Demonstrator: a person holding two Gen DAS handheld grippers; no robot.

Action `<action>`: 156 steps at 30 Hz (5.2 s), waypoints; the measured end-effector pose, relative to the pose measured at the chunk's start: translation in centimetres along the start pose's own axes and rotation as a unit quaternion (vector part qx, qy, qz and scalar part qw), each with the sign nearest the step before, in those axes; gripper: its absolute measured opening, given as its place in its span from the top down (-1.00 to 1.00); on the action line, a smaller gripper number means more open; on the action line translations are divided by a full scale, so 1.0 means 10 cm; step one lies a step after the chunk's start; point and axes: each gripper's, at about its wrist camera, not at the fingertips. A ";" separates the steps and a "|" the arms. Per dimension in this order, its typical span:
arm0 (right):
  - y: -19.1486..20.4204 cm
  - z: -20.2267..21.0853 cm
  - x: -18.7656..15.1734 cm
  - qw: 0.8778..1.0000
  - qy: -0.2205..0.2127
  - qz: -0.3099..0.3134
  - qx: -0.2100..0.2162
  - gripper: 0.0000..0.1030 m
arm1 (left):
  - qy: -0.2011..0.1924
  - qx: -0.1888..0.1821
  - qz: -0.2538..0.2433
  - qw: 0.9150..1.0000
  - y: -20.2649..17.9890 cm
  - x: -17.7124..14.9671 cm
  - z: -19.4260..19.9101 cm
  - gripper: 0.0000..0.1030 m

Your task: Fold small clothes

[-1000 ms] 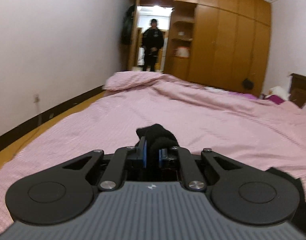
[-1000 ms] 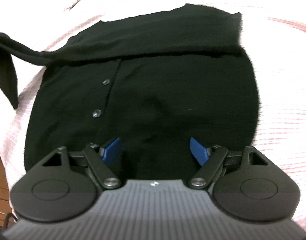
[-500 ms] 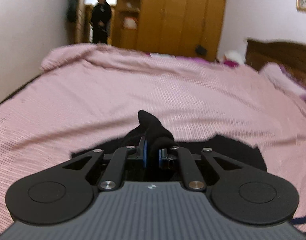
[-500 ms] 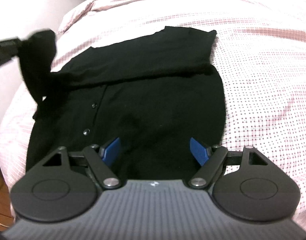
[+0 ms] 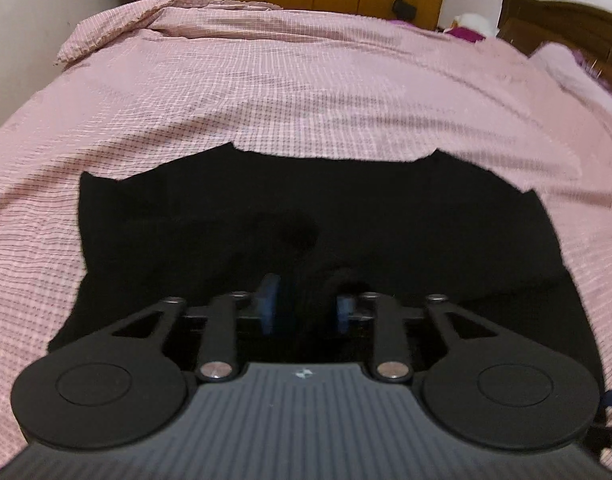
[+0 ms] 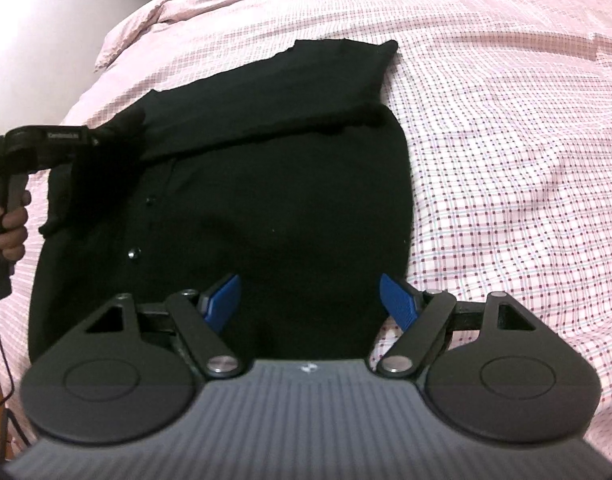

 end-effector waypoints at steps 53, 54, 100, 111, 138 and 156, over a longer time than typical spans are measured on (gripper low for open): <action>2.53 -1.53 0.71 0.952 0.069 0.245 0.170 -0.53 | 0.067 0.184 0.163 0.967 1.98 -1.19 1.02 -0.59; 2.55 -1.60 0.70 0.951 0.072 0.253 0.161 -0.52 | 0.068 0.183 0.167 0.966 2.00 -1.20 1.01 -0.59; 0.07 -0.75 0.72 0.993 -0.031 0.086 0.069 0.24 | 0.080 0.191 0.084 0.975 1.25 -0.73 0.38 -0.59; -0.12 -0.38 1.11 0.993 -0.065 0.073 0.070 0.12 | 0.030 0.203 0.072 0.976 1.12 -0.36 0.61 -0.59; 0.56 -1.09 1.84 0.983 -0.001 0.108 0.149 0.72 | -0.019 0.151 0.029 0.988 0.51 0.12 0.21 -0.55; -0.61 -1.29 1.43 0.994 -0.069 0.049 0.073 0.71 | 0.000 0.160 -0.002 0.987 0.60 -0.01 -0.50 -0.59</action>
Point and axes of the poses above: each gripper's, at about its wrist camera, not at the fingertips, and z roughly against the way its jaws point, y to its left, x to its top, and after that the axes turned 12 degrees about x, right-handed
